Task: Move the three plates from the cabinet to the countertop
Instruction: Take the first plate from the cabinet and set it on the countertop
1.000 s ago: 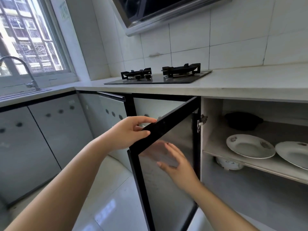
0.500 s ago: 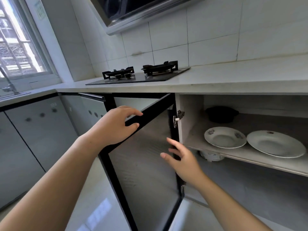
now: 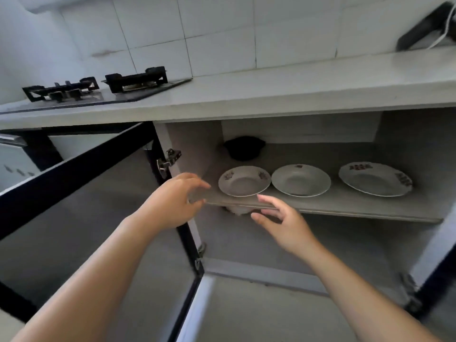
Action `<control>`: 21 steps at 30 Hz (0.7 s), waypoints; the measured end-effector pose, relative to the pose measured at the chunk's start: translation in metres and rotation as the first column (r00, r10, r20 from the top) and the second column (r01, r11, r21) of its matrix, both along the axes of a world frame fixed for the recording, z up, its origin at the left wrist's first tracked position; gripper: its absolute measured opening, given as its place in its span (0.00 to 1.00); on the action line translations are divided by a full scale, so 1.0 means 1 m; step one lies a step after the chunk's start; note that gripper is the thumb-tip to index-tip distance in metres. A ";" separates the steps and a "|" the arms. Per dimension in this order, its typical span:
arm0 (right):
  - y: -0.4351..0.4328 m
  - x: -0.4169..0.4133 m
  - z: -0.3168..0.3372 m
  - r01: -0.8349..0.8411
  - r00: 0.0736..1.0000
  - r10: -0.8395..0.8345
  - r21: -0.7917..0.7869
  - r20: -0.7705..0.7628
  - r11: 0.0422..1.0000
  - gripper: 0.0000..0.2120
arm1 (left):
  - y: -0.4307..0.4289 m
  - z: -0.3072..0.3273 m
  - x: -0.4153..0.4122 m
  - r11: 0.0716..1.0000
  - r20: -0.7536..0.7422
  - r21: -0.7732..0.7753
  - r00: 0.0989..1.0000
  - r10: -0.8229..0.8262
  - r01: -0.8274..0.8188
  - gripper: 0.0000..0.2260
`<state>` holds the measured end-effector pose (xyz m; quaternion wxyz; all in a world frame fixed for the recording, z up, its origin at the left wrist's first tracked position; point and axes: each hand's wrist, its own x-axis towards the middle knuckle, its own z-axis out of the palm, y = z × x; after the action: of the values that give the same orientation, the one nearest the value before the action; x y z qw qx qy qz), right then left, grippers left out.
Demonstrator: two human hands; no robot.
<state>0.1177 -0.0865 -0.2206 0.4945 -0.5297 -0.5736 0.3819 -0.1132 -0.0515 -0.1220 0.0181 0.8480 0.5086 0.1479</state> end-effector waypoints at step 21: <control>0.142 -0.009 -0.041 0.178 0.885 -0.170 0.022 0.433 0.984 0.18 | 0.185 -0.107 -0.004 0.973 0.141 -0.139 0.976 -0.166 0.185 0.18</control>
<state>0.1089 0.0558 -0.2613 0.3820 -0.6549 -0.6159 0.2139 -0.1174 0.1336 -0.2293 0.1281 0.8746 0.4390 0.1608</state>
